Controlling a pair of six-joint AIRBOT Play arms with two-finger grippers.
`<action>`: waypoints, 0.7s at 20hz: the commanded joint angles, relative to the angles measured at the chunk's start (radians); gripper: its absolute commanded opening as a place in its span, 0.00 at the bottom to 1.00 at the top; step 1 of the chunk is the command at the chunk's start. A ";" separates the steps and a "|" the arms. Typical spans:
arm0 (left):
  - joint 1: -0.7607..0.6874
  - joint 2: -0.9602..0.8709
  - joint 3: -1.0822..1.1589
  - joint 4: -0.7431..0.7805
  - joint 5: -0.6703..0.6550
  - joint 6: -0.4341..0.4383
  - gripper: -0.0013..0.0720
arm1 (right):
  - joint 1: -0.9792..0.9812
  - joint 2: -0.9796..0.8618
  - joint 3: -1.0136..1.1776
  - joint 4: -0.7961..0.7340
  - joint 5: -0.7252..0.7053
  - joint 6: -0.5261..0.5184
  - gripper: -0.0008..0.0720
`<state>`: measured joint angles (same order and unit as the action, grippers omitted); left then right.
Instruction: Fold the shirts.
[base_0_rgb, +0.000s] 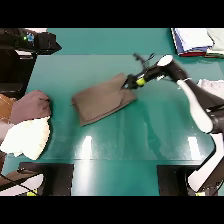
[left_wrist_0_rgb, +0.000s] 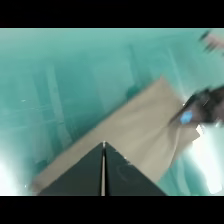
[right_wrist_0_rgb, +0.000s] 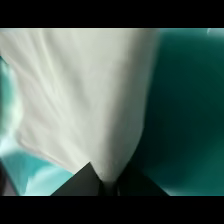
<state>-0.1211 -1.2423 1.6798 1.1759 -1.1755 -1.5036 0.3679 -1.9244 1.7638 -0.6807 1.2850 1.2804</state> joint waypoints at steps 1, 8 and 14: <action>-0.028 0.000 0.000 -0.018 -0.002 0.011 0.05 | -0.158 0.108 0.017 -0.026 -0.055 0.047 0.03; -0.191 0.000 0.000 -0.016 0.085 0.013 0.05 | -0.612 0.303 0.017 -0.262 -0.063 0.185 0.03; -0.259 0.000 0.000 -0.015 0.109 0.012 0.05 | -0.888 0.328 0.017 -0.254 -0.064 0.185 0.03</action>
<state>-0.3508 -1.2423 1.6798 1.1599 -1.0809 -1.4910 -0.4038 -1.6100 1.7802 -0.9260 1.2255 1.4567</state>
